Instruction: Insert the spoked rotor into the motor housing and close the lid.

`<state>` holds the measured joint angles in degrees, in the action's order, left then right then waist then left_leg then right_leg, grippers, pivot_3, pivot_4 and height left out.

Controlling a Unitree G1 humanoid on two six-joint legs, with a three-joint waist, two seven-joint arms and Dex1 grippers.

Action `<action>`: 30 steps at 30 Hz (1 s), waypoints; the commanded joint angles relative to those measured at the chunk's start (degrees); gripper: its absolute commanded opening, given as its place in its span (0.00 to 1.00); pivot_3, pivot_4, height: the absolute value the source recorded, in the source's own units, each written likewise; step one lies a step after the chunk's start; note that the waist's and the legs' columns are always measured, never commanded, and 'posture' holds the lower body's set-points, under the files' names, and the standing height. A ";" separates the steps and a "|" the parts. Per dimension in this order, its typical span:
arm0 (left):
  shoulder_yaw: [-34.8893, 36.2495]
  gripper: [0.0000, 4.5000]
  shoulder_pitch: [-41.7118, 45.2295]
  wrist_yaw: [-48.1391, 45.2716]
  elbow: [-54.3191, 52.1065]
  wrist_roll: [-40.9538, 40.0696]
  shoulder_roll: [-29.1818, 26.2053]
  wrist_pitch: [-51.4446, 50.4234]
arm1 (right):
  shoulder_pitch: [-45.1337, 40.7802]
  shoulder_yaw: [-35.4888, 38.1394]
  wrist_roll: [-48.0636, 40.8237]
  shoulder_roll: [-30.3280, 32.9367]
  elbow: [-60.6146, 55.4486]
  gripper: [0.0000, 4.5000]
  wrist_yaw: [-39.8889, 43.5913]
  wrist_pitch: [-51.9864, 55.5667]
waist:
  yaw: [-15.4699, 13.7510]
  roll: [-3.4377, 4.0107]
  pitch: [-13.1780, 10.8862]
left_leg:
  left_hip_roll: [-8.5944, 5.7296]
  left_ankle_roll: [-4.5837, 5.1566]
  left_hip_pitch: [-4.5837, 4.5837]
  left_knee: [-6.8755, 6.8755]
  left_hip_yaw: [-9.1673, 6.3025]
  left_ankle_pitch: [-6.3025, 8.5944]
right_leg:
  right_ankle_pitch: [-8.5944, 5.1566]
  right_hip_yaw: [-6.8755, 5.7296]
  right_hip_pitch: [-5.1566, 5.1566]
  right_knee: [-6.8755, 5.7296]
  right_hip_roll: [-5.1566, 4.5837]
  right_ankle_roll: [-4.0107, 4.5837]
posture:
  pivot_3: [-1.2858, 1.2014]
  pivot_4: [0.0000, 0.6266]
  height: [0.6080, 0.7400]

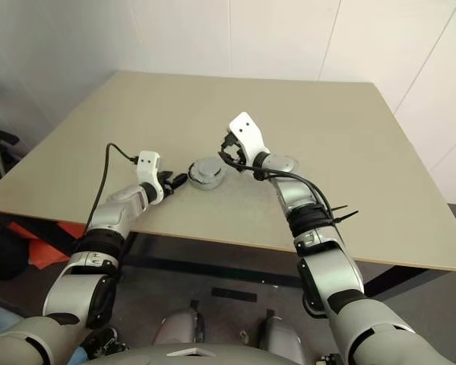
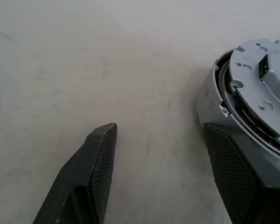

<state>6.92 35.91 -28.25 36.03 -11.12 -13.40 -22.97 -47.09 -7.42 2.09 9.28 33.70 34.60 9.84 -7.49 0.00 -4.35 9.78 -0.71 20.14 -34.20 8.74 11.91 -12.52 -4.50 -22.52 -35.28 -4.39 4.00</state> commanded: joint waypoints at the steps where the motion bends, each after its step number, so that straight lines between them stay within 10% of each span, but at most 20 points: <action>1: -2.94 0.68 -0.78 -5.55 -4.84 -2.96 2.28 -5.00 | -2.35 0.20 -0.27 -0.01 -0.95 0.58 -0.60 -1.56 | -0.03 0.00 0.00 | 0.00 0.00 0.01 0.00 0.00 0.00 | 0.00 0.00 0.00 0.02 0.00 0.00 | 0.52 0.00 1.00; 20: -5.69 0.68 -3.37 -10.57 -14.36 -6.28 3.51 -14.47 | -2.58 -0.13 -0.09 0.92 -0.23 0.58 -0.12 -1.55 | 0.40 0.02 -0.01 | 0.04 0.02 -0.04 0.01 -0.01 0.01 | -0.01 -0.03 0.09 0.11 0.03 -0.03 | 0.52 0.00 1.00; 30: 0.34 0.68 -9.99 -15.77 -26.43 -12.48 -10.27 -20.83 | -0.41 0.34 -0.02 2.15 0.84 0.58 -1.41 2.07 | 2.37 0.05 -0.03 | 0.10 -0.01 0.11 0.10 0.00 -0.01 | -0.01 -0.02 -0.10 0.19 0.13 -0.01 | 0.52 0.00 1.00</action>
<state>4.93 25.96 -42.73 12.76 -22.09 -21.66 -43.40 -46.90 -7.43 2.25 11.61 35.48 33.50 11.74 -5.12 0.05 -4.39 9.89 -0.72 20.25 -34.10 8.73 11.90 -12.53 -4.52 -22.63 -35.08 -4.25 3.99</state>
